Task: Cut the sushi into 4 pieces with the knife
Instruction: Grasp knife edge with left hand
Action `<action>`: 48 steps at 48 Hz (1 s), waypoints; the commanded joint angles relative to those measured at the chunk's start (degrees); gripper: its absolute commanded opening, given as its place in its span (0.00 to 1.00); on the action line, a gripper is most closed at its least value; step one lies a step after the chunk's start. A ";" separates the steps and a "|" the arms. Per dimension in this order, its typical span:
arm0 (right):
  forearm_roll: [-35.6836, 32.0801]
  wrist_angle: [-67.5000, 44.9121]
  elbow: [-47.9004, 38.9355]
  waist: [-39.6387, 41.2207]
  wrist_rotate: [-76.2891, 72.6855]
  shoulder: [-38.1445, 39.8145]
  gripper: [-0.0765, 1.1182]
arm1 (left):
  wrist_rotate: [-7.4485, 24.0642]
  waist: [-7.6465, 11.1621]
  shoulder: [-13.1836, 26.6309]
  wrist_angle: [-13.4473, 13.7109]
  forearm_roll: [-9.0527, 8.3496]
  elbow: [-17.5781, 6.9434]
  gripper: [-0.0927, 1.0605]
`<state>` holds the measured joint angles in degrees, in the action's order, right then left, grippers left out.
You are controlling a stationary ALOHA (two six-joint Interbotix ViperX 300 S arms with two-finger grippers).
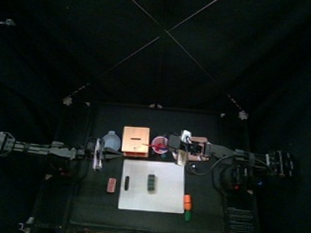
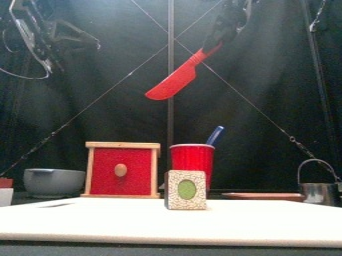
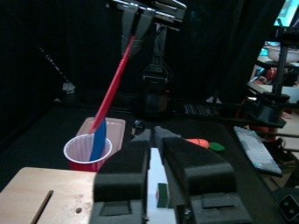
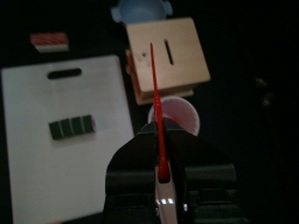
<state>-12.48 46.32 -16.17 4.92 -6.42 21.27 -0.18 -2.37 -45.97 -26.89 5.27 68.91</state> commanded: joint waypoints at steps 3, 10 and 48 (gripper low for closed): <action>0.00 -17.58 -10.37 -0.88 -2.90 4.39 0.17 | 0.00 1.32 1.58 -0.35 0.62 -1.49 0.73; 0.00 -37.97 -21.18 -1.32 -5.62 5.54 0.17 | 0.26 2.72 5.19 -0.26 0.70 -2.29 0.80; 2.81 -49.22 -28.83 -1.49 -5.54 5.45 0.17 | 0.26 0.70 20.65 -0.44 0.62 -8.70 0.80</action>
<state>-9.93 -2.29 -45.53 3.52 -12.04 25.84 0.18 -0.70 -26.28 -26.89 5.89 61.88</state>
